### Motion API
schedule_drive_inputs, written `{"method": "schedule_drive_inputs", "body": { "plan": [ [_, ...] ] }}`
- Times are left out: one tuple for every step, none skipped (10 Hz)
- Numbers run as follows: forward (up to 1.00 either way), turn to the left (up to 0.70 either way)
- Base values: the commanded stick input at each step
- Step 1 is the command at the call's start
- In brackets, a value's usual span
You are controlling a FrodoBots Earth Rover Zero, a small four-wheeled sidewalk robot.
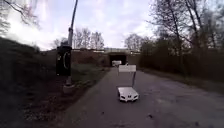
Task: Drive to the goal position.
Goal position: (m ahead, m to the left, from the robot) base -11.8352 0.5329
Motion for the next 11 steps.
{"method": "schedule_drive_inputs", "body": {
  "plan": [
    [0.00,0.00],
    [0.00,0.00],
    [0.00,0.00],
    [0.00,0.00],
    [0.00,-0.09],
    [0.00,-0.70],
    [0.00,-0.70],
    [0.00,-0.70],
    [0.00,-0.70],
    [0.00,-0.70],
    [0.00,-0.70]
  ]
}}
